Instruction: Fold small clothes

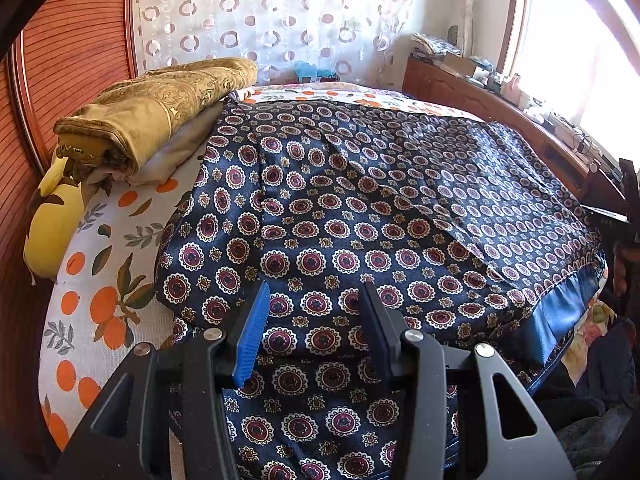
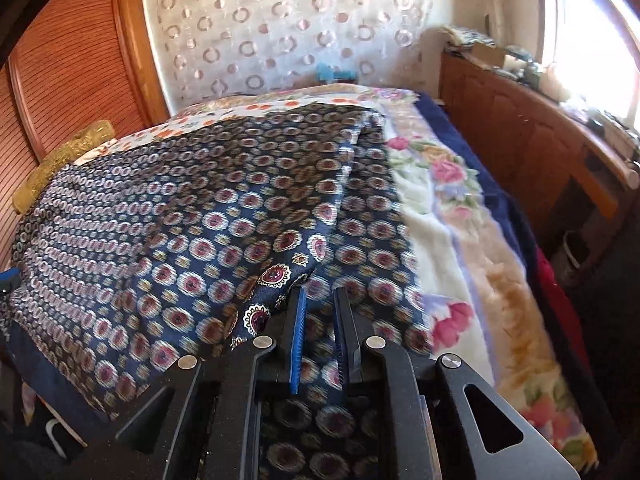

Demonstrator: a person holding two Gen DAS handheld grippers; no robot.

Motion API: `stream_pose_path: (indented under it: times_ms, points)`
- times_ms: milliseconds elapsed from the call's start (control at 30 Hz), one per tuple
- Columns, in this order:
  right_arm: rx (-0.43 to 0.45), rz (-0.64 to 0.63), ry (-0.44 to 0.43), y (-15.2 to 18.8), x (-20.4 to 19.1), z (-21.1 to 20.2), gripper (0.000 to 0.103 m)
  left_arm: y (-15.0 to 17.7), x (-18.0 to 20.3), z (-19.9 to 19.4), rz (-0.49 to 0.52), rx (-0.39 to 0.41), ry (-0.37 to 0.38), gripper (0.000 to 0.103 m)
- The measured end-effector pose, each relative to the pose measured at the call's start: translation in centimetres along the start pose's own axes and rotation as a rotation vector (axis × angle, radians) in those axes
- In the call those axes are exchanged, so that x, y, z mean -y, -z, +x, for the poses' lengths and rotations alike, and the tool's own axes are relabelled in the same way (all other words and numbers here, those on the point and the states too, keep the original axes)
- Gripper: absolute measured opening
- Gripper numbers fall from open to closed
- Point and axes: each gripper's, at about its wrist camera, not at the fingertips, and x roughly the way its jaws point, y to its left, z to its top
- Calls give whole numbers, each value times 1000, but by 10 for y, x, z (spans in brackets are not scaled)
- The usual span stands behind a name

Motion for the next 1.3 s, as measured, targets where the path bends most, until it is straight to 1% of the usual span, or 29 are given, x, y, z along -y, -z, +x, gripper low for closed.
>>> stream_pose_path:
  times_ms: [100,133,167,233,300,400,500,633,733,867,933,1000,1033,1067,1133,1167,1200,1233,1267,1300]
  points:
    - [12,-34,-14,-12,-10,-2,14,0,1,0,2,0,-3,47]
    - [17,-34,-19,-18,-6,-1,18,0,0,0,2,0,-2,47]
    - [22,-30,-26,-27,-16,5,21,-1,1,0,1,0,-2,47]
    - [34,-5,-48,-32,-21,5,30,-1,1,0,1,2,-1,47]
    - [41,2,-72,-35,-24,5,33,0,1,0,2,2,-3,47]
    - [23,-34,-71,-34,-36,15,35,0,1,-1,2,3,-2,47]
    - [-16,-74,-25,-29,-43,34,35,0,1,0,3,5,0,47]
    - [-8,-47,-6,-28,-39,33,36,0,0,0,6,6,1,47]
    - [35,-14,-9,-25,-31,15,36,1,1,0,6,8,-1,47]
    - [123,92,-12,-21,-7,-8,36,-2,3,-2,-6,-10,1,47]
    - [106,91,18,-17,-1,-6,36,-7,9,-9,4,6,30,47]
    - [75,76,66,-14,2,1,36,-18,25,-20,39,37,59,47]
    - [62,75,76,-13,3,3,36,-26,36,-24,55,50,90,47]
    - [60,82,71,-12,4,4,36,-32,46,-25,70,55,119,47]
    - [55,91,33,-15,0,4,36,-48,74,-22,118,58,183,53]
    - [47,95,-3,-14,-3,4,36,-54,87,-20,142,62,199,58]
    - [38,99,-47,-14,-5,4,36,-59,99,-17,166,66,211,58]
    - [29,103,-87,-13,-5,4,26,-65,115,-12,202,66,228,58]
    - [33,98,-106,-15,-7,4,10,-68,125,-8,223,60,239,58]
    - [46,82,-116,-19,-10,2,1,-70,132,-4,236,53,243,58]
